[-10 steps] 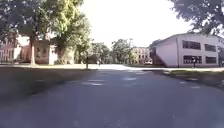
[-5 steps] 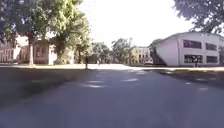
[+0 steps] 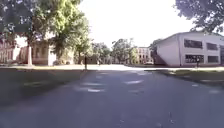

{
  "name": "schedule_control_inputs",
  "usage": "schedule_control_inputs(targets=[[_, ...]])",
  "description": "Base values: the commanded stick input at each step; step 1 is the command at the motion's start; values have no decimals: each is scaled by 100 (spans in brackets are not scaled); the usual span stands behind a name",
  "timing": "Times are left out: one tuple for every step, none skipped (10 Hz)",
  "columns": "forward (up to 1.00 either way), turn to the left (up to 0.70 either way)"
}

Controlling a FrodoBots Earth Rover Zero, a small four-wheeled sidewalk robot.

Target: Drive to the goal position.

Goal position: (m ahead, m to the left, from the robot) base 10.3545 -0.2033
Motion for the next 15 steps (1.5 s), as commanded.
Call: schedule_control_inputs(targets=[[70,0],[70,0],[70,0],[70,0],[70,0],[70,-5],[70,-9],[70,-9],[70,-7],[70,-4],[70,-1],[70,0],[70,0],[70,0],[70,0]])
